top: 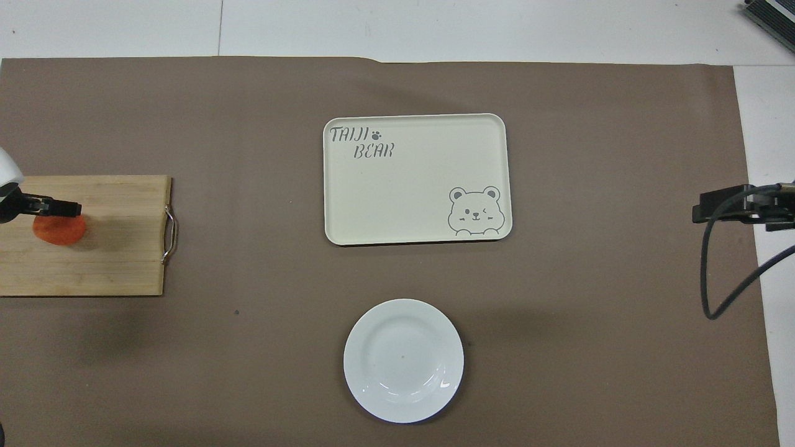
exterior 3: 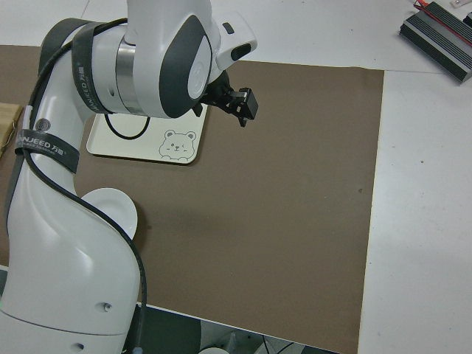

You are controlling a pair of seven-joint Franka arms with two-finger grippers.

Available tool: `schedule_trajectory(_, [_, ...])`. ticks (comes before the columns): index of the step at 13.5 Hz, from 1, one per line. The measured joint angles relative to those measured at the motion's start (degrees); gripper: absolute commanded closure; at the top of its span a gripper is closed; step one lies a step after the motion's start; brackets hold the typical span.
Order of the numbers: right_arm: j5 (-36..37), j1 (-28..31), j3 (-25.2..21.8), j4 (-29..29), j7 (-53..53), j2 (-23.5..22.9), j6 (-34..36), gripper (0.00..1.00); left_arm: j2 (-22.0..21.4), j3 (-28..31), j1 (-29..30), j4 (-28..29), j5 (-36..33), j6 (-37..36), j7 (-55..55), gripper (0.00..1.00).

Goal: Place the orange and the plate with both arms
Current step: 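Lower the left gripper onto the orange and close it, then carry the orange with the left gripper over the white plate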

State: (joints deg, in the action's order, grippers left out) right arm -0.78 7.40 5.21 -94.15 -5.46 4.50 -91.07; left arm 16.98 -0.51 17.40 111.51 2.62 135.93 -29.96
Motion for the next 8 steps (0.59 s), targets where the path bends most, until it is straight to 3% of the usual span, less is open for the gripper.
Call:
schedule_trajectory(4, [0.0, 0.0, 0.0, 0.0, 0.0, 0.0, 0.0, 0.00, -0.7, 0.0, 0.1, 2.3, 0.0, 1.6, 0.0, 0.00])
schedule_trajectory(5, [0.0, 0.0, 0.0, 0.0, 0.0, 0.0, 0.0, 0.00, -1.0, 0.0, 0.2, 2.4, 0.0, 1.3, 0.1, 0.12])
schedule_trajectory(7, [0.0, 0.0, 0.0, 0.0, 0.0, 0.0, 0.0, 0.00, -1.6, 0.1, 0.3, 2.7, 0.0, -1.3, 0.8, 0.65])
schedule_trajectory(8, [0.0, 0.0, 0.0, 0.0, 0.0, 0.0, 0.0, 0.00, -2.0, 0.2, 0.4, 2.7, 0.0, -2.8, 1.4, 0.85])
